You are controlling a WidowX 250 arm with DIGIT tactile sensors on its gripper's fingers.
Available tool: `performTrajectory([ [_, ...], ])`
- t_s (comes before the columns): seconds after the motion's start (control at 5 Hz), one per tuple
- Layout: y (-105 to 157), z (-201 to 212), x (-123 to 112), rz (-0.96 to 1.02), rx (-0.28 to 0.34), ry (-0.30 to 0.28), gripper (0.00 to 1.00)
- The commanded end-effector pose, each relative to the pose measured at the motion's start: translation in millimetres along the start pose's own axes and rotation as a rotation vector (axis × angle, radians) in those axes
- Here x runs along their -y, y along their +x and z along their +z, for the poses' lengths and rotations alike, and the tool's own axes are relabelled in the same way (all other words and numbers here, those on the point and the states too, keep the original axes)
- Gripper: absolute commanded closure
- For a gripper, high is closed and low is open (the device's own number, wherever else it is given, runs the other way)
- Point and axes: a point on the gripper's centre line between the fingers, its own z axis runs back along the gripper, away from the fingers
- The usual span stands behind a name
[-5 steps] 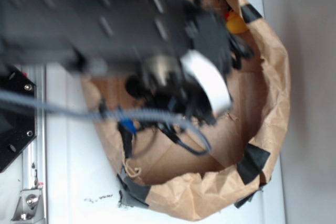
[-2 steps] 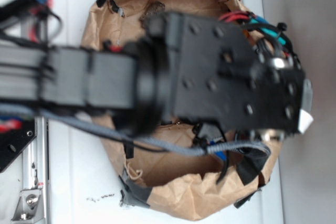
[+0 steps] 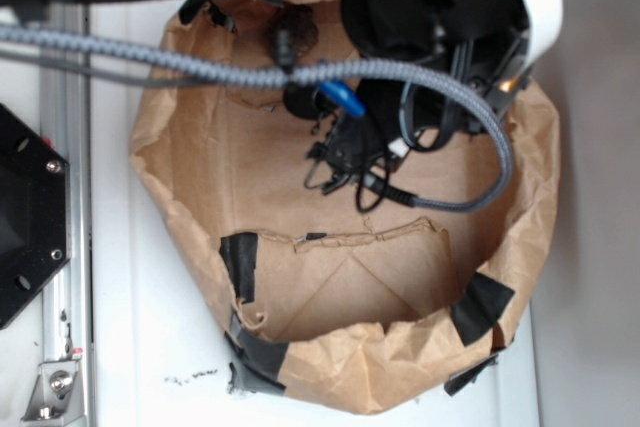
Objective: Grab the silver keys.
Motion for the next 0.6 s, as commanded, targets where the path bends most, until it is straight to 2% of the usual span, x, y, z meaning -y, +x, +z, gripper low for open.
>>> performTrajectory([
  [0.0, 9.9, 8.5, -2.6, -0.017, -0.004, 0.098, 1.0],
  [0.4, -3.5, 11.6, 9.7, -0.072, 0.015, 0.122, 1.0],
])
